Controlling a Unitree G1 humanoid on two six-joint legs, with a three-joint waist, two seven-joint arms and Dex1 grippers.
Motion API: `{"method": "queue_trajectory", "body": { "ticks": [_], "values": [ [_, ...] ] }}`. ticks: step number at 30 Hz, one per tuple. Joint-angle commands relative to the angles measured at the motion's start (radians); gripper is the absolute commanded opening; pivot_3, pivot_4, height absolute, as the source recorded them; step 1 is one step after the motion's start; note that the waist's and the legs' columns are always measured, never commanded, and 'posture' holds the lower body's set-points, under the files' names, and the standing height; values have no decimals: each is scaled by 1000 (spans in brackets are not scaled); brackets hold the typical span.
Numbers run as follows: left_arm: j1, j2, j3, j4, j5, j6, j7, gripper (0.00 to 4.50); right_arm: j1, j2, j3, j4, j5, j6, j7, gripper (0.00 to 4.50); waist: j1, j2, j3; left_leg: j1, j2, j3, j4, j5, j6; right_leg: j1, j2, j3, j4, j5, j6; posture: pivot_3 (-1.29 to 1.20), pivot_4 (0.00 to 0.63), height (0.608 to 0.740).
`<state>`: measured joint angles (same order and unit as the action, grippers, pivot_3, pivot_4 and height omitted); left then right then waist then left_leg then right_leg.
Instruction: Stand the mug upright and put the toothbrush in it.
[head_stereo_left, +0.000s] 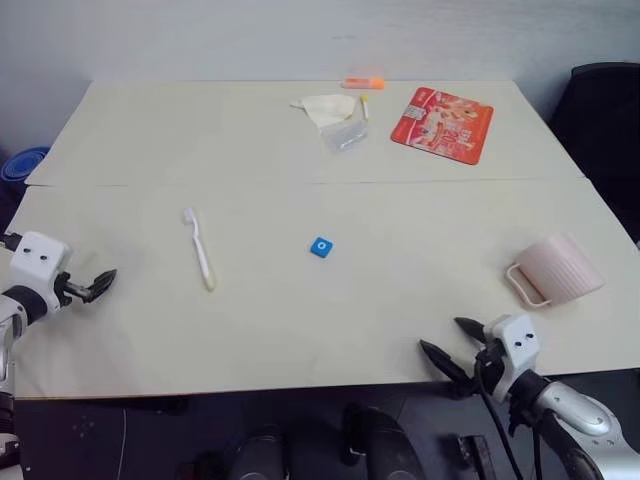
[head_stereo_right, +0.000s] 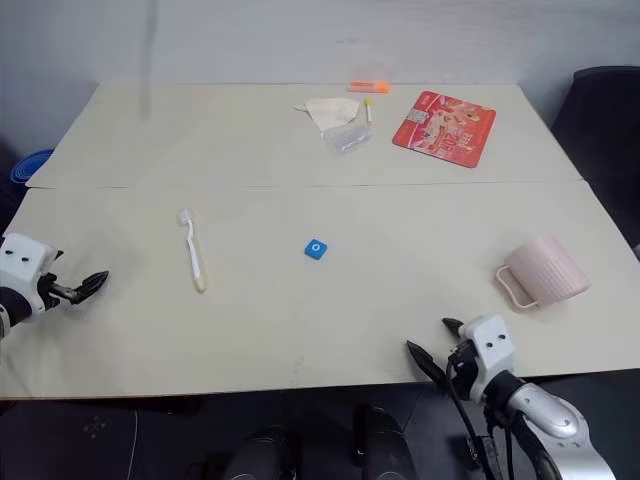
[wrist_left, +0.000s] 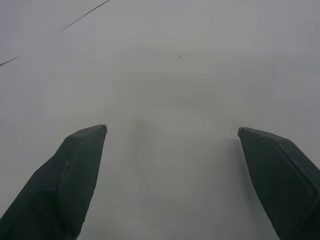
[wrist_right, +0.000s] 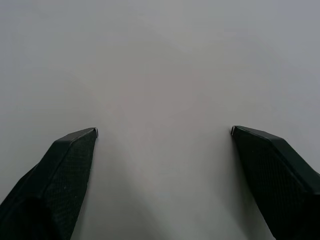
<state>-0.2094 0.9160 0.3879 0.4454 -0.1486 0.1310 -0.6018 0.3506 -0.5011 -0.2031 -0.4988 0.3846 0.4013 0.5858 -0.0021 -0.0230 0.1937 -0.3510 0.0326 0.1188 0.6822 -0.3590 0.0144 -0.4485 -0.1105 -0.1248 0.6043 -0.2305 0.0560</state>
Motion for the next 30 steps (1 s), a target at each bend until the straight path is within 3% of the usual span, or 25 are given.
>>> {"method": "queue_trajectory", "body": {
  "ticks": [1, 18, 25, 30],
  "values": [
    [2, 13, 14, -12, 2, -17, 3, 4460, 3, 6, -1, 16, -2, -21, 2, 4500, 0, 0, 0, 0, 0, 0, 0, 0, 0, 0, 0, 0, 0, 0, 0, 0, 150, 740],
    [-19, -16, 11, -100, -57, 85, -19, 4460, -3, 0, -7, 29, 33, -14, 6, 4500, 1, -4, -2, 0, 0, 0, 0, 0, 0, 0, 0, 0, 0, 0, 0, 0, 150, 740],
    [23, -38, 17, -265, -122, 144, -88, 4460, -28, -47, -22, -63, 87, 81, 7, 4500, 0, -4, -2, 0, 0, 0, 0, 0, -1, 0, 0, 3, 0, 0, 0, 0, 150, 740],
    [75, -1, 38, -493, -263, 272, -224, 4460, -162, -83, -5, -86, 105, 158, -9, 4500, -3, -4, -2, 0, 0, 0, 1, 1, -1, 0, 0, 6, 1, 0, 0, 0, 150, 740]
  ]
}}
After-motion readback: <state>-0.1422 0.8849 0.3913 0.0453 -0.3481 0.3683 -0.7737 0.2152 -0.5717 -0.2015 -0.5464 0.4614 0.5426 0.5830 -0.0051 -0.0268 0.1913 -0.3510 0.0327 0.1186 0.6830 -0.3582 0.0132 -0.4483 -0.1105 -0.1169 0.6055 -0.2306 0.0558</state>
